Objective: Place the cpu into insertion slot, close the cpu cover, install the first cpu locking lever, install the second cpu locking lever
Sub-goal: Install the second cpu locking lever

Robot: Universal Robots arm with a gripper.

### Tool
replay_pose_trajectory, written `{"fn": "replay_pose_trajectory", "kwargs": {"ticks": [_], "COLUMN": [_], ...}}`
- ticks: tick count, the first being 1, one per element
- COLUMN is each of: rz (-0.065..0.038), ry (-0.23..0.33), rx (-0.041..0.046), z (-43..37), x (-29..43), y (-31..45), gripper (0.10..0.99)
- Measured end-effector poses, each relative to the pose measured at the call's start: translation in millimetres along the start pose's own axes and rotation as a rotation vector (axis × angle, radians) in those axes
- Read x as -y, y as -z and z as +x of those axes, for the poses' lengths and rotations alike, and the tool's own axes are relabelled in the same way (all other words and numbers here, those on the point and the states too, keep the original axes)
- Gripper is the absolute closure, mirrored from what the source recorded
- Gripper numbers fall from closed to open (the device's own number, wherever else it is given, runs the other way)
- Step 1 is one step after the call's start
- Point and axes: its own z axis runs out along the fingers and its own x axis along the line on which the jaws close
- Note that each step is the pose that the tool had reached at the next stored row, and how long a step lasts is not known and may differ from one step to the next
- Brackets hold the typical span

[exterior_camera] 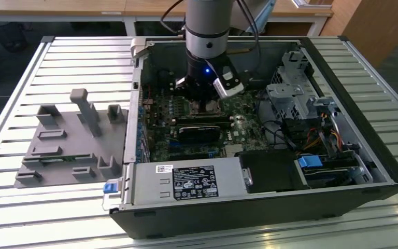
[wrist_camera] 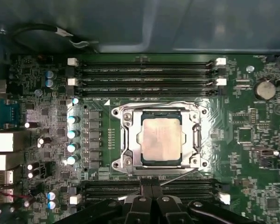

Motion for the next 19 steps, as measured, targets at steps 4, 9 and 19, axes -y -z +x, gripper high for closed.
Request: {"fn": "replay_pose_trajectory", "kwargs": {"ticks": [4, 9, 19], "rz": [-0.022, -0.033, -0.041], "ry": [-0.001, -0.001, -0.001], "rx": [-0.0006, -0.0008, -0.0011], "z": [0.1, 2.5, 14.5], "x": [3.1, 11.8, 14.7], "y": [-3.1, -3.4, -14.5], "gripper": [0.98, 0.98, 0.98]}}
